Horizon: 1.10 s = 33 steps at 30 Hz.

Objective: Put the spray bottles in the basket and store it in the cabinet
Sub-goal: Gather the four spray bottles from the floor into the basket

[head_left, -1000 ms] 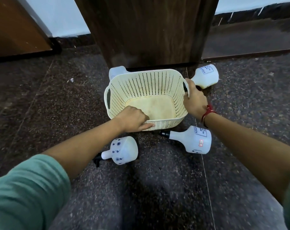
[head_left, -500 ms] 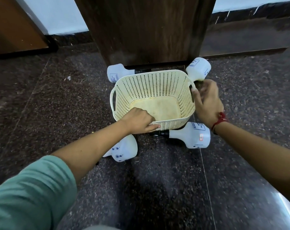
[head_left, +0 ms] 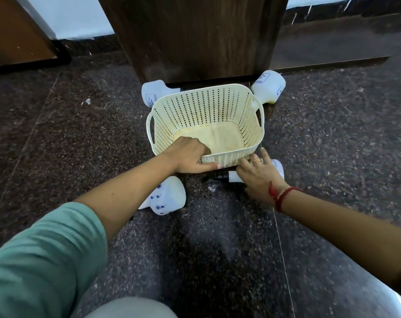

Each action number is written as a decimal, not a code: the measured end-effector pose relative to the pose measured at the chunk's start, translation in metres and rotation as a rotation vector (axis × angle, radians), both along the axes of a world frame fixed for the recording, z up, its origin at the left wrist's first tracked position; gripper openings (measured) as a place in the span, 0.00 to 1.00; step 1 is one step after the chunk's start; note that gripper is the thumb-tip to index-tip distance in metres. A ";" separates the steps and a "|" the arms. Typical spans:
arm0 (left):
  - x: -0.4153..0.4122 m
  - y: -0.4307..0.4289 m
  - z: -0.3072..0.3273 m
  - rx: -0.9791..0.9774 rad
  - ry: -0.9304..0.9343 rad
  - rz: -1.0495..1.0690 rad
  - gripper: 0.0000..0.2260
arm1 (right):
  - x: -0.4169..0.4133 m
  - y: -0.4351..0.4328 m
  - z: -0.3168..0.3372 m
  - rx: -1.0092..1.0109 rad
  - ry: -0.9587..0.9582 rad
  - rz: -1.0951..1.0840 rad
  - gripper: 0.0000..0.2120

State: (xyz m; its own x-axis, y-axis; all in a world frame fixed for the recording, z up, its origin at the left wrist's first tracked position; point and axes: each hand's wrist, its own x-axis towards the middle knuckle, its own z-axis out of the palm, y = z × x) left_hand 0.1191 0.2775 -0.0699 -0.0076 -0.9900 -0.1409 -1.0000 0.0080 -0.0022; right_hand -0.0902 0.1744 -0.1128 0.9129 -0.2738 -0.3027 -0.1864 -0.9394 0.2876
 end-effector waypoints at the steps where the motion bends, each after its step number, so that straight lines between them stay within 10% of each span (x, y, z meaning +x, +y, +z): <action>1: -0.001 0.000 0.000 -0.004 -0.002 0.002 0.24 | 0.004 0.004 0.000 0.011 -0.006 -0.025 0.19; 15: -0.013 -0.011 -0.006 -0.036 -0.069 0.010 0.25 | -0.070 -0.052 0.110 0.045 -0.420 -0.455 0.16; 24: -0.033 -0.010 -0.003 -0.070 -0.034 -0.037 0.24 | -0.031 -0.047 0.166 0.757 -1.106 -0.598 0.19; 33: -0.041 -0.004 0.004 -0.070 0.184 0.108 0.25 | 0.028 -0.030 0.076 0.762 -0.936 -0.787 0.23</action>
State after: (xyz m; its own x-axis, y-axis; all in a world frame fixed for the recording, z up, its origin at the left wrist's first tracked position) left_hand 0.0784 0.2736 -0.0659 0.0800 -0.9938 -0.0777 -0.9786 -0.0931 0.1833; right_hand -0.0622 0.1442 -0.0364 0.5452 -0.8382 0.0125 -0.5551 -0.3721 -0.7439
